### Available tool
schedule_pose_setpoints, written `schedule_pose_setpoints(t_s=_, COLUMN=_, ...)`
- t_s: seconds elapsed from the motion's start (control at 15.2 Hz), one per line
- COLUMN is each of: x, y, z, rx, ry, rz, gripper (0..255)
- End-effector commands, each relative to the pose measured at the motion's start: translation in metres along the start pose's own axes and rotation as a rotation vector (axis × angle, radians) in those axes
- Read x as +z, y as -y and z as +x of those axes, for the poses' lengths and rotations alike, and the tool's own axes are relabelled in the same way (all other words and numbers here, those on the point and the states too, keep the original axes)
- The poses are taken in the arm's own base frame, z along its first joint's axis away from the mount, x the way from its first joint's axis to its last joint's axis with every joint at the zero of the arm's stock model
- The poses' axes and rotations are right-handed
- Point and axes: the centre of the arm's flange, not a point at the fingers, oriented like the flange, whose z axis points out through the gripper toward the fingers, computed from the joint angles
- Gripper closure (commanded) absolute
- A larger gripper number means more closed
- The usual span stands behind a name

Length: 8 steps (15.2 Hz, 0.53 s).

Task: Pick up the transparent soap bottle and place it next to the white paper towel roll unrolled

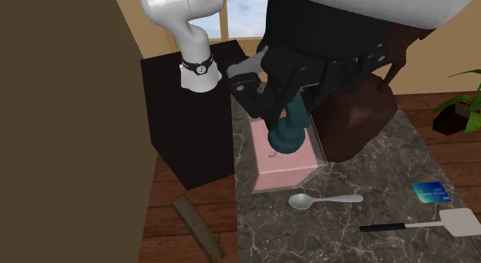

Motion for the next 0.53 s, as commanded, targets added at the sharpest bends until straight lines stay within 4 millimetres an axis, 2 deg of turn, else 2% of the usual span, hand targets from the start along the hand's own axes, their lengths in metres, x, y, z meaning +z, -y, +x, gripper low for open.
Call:
schedule_pose_setpoints(t_s=0.0, x=-0.012, y=0.000, z=0.000, rx=0.000, ry=0.000, rz=0.000, gripper=255)
schedule_pose_setpoints(t_s=0.46, x=-0.049, y=0.001, z=-0.003, rx=0.000, ry=0.000, rz=0.000, gripper=255)
